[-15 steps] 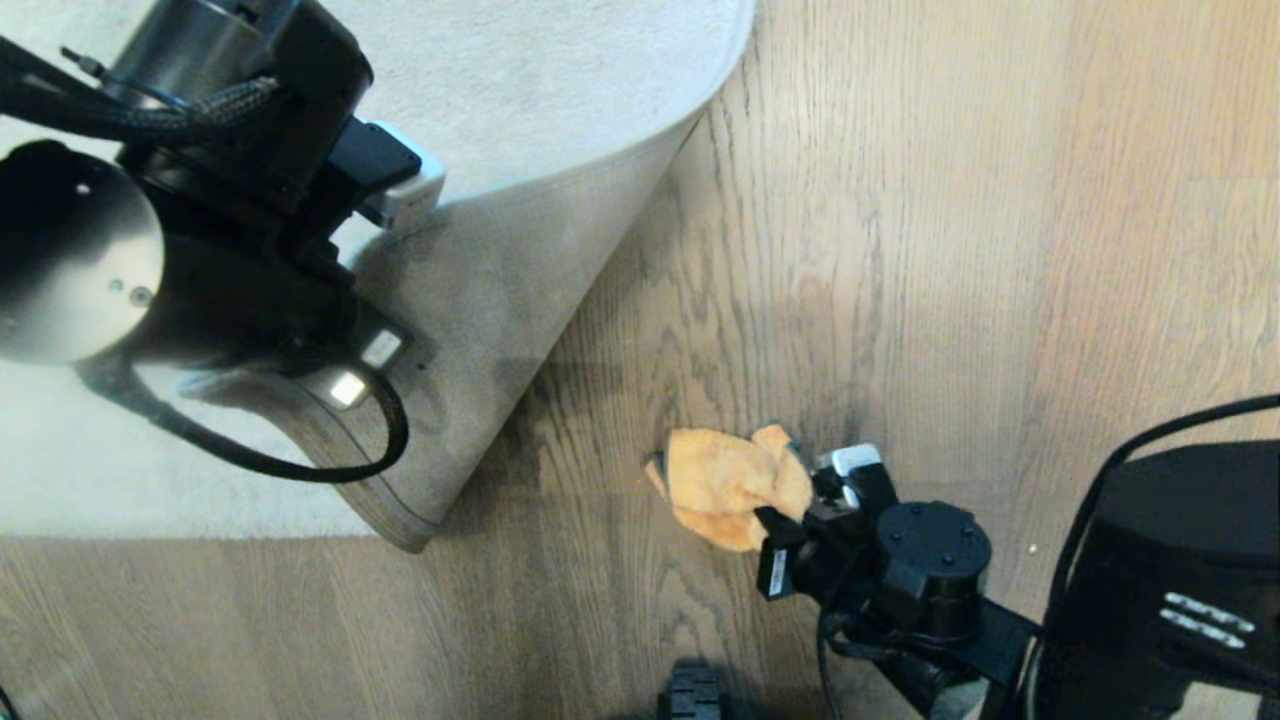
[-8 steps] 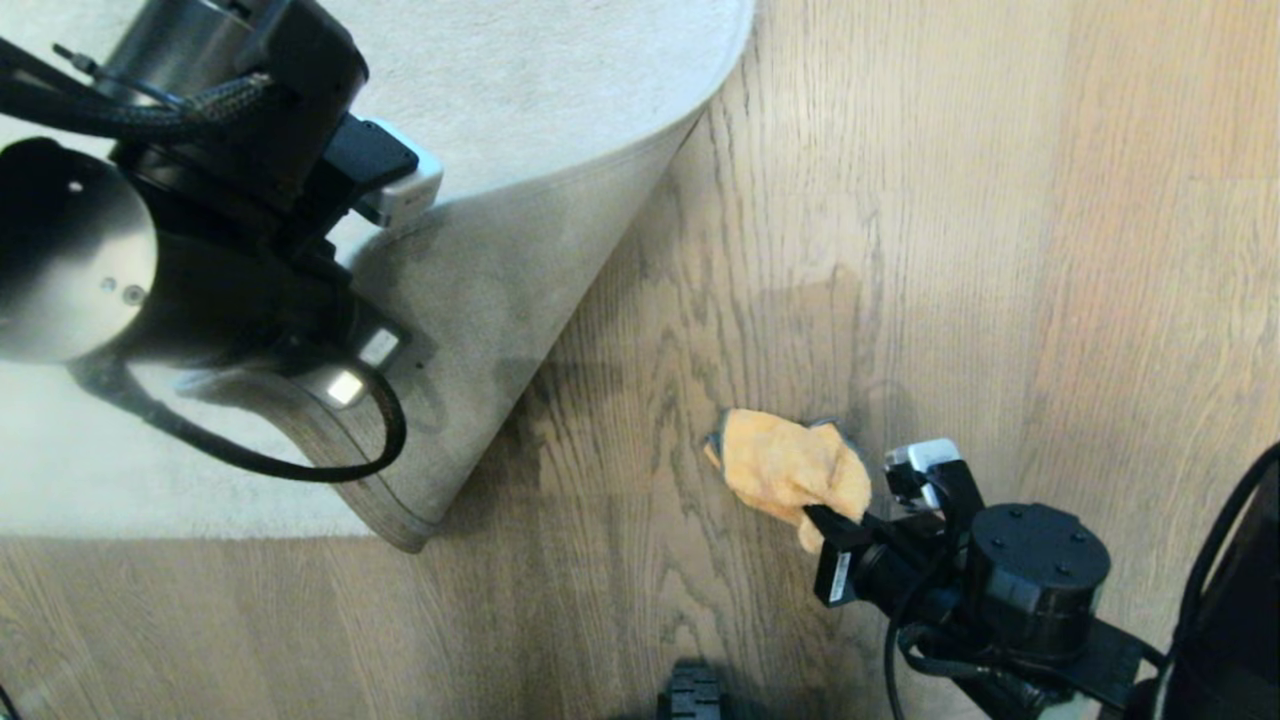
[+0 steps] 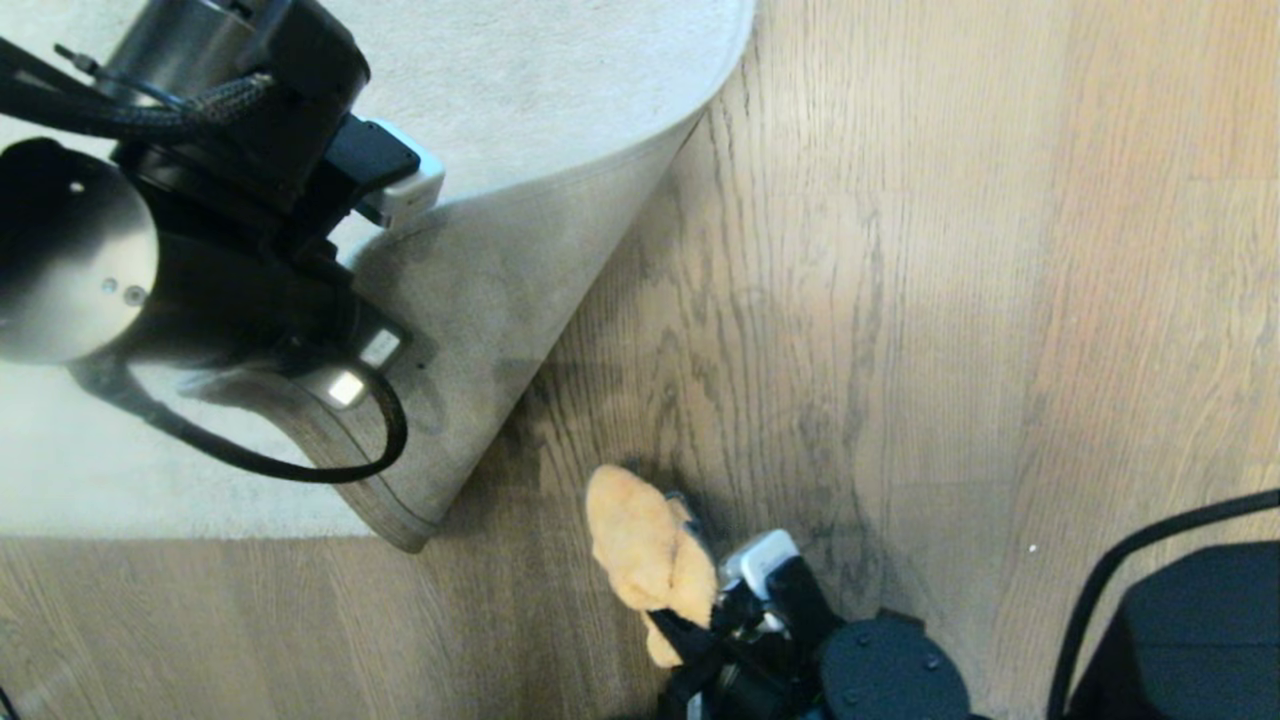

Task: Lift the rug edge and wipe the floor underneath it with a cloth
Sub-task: Wipe the floor under the carpet with a rag

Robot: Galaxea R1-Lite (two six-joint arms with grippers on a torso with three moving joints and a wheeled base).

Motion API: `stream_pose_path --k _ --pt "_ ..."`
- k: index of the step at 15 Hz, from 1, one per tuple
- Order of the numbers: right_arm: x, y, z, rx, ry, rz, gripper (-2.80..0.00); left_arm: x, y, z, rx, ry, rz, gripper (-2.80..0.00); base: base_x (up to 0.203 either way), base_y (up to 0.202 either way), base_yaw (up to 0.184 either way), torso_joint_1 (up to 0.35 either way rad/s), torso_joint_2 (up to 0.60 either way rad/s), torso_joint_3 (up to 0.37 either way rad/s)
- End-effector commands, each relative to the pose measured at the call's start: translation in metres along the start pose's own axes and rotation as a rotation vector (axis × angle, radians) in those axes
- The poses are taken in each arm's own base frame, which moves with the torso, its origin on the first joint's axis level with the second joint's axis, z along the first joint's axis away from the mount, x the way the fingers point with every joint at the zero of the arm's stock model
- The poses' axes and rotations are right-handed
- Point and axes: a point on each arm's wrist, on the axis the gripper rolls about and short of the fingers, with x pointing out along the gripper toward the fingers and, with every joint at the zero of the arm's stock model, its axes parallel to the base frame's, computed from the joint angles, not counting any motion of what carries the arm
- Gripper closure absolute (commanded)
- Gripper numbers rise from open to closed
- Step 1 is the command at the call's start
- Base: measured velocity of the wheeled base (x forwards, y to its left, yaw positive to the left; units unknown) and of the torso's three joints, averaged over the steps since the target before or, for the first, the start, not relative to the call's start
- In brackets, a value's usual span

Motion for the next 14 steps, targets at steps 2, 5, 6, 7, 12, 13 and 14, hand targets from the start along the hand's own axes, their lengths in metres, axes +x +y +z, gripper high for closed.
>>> stream_pose_path --k 2,5,6,7,12,13,14 --pt "0.034 0.031 -0.035 -0.006 0.0 0.07 0.0 0.001 -0.001 0.0 0.007 0.007 0.003 0.0 0.0 0.0 0.0 0.0 0.0 0.0" --pt "0.062 0.047 -0.048 0.012 -0.039 0.094 0.0 0.001 -0.001 0.0 0.006 0.008 0.003 0.0 0.0 0.0 0.0 0.0 0.0 0.0" --pt "0.067 0.049 -0.052 0.013 -0.043 0.095 0.0 0.002 -0.002 -0.001 0.009 0.011 0.002 0.0 0.0 0.0 0.0 0.0 0.0 0.0" --pt "0.071 0.05 -0.057 0.011 -0.041 0.093 0.0 0.002 -0.002 -0.001 0.009 0.011 0.002 0.0 0.0 0.0 0.0 0.0 0.0 0.0" --pt "0.075 0.045 -0.067 0.004 -0.028 0.049 0.0 0.001 -0.002 -0.002 0.011 0.012 0.002 0.0 0.0 0.0 0.0 0.0 0.0 0.0" --pt "0.076 0.041 -0.066 0.004 -0.026 0.036 0.0 0.001 -0.002 -0.002 0.01 0.012 0.002 0.0 0.0 0.0 0.0 0.0 0.0 0.0" --pt "0.076 0.036 -0.064 0.006 -0.028 0.019 0.0 0.001 -0.001 -0.003 0.01 0.012 0.004 0.0 0.0 0.0 0.0 0.0 0.0 0.0"
